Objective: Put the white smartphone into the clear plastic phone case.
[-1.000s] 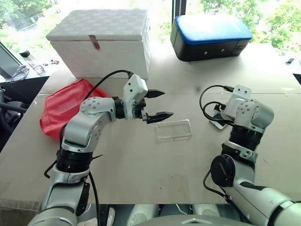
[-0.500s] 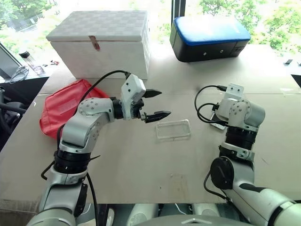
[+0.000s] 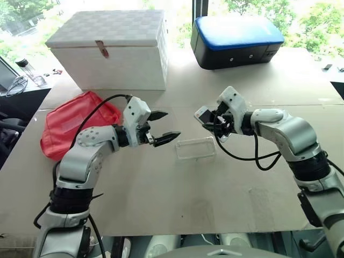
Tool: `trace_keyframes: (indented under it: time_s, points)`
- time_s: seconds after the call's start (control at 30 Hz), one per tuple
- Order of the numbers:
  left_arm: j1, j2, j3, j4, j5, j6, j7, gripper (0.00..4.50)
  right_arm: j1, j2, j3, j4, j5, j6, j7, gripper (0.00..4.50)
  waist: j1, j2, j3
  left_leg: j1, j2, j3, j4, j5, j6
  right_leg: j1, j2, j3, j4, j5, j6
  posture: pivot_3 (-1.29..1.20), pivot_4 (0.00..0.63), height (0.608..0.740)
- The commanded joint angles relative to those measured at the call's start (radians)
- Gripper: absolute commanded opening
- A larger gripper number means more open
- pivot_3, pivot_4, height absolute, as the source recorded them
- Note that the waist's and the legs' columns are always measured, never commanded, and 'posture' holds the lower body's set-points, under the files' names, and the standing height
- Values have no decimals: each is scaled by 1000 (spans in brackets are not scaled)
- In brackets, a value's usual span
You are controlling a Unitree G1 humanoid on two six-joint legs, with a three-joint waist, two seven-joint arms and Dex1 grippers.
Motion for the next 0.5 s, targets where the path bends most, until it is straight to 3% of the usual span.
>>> trace_keyframes:
  time_s: [0.03,0.2,0.5]
  points:
    - [64,5,63,-55,0,-89,15,4500,-45,-50,124,18,-110,-283,203,2760,6,0,0,0,0,0,0,1,-1,0,0,0,-1,0,0,0,150,740]
    - [161,24,99,-93,-7,-125,13,4500,-84,-51,196,155,-223,-555,353,2760,27,-1,0,0,0,0,0,0,-3,1,-1,0,-1,0,0,0,150,740]
    - [254,31,140,-144,-25,-127,34,4500,-109,-69,181,250,-282,-658,552,2760,46,-1,0,0,0,-1,1,-2,-5,1,0,0,-1,0,0,0,150,740]
